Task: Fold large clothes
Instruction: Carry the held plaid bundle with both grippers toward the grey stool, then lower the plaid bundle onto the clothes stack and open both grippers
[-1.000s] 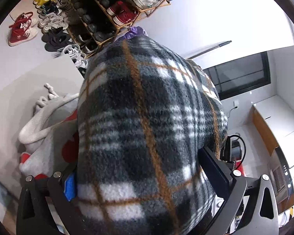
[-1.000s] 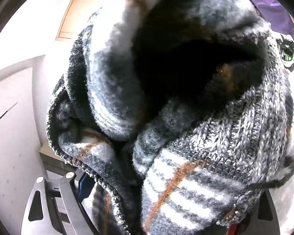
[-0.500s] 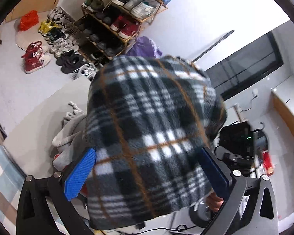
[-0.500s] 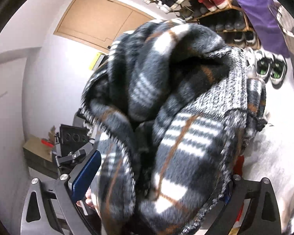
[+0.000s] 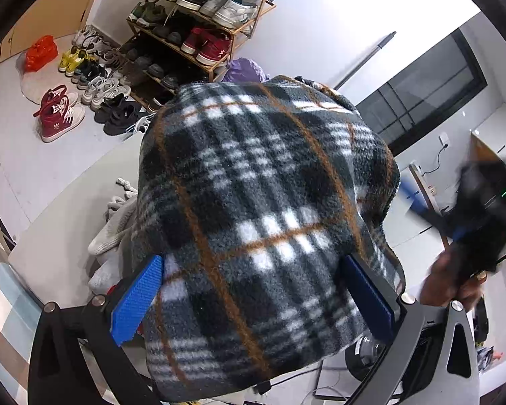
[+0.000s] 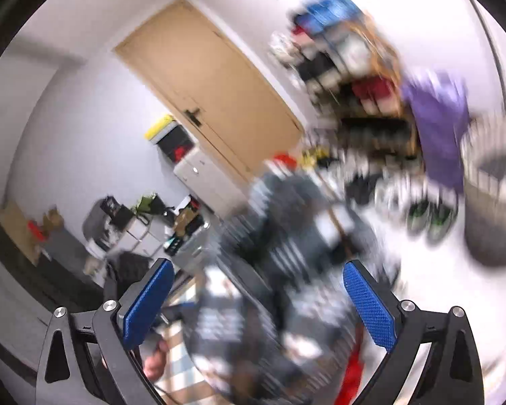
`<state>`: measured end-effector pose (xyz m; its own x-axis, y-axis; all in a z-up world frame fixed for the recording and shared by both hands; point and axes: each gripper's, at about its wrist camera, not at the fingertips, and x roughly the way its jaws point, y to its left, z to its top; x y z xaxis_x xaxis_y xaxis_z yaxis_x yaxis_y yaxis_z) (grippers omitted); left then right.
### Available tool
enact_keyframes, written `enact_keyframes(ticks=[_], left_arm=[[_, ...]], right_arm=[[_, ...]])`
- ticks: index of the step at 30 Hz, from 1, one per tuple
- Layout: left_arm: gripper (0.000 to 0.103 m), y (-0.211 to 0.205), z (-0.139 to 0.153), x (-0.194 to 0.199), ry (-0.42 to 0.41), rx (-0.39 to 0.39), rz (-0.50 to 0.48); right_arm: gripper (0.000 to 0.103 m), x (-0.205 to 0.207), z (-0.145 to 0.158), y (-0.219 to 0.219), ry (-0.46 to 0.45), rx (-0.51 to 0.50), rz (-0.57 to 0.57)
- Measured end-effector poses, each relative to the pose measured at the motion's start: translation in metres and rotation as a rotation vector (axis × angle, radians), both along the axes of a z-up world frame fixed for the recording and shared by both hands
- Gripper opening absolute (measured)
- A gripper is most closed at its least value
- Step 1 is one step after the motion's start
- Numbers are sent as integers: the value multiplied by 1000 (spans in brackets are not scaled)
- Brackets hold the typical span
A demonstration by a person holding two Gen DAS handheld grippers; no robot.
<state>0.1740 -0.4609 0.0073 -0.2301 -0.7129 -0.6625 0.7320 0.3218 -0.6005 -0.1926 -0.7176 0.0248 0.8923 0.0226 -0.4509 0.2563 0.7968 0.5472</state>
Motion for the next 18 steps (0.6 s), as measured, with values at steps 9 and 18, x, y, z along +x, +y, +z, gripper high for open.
enact_keyframes(ticks=[9,18], left_arm=[[101,-3,0,2,-1,4,4],[101,-9,1,-8,-45,5,-52]], right_arm=[[103,132,-17,0,306,-112,98],[103,107,-103,-32,389,-31,34]])
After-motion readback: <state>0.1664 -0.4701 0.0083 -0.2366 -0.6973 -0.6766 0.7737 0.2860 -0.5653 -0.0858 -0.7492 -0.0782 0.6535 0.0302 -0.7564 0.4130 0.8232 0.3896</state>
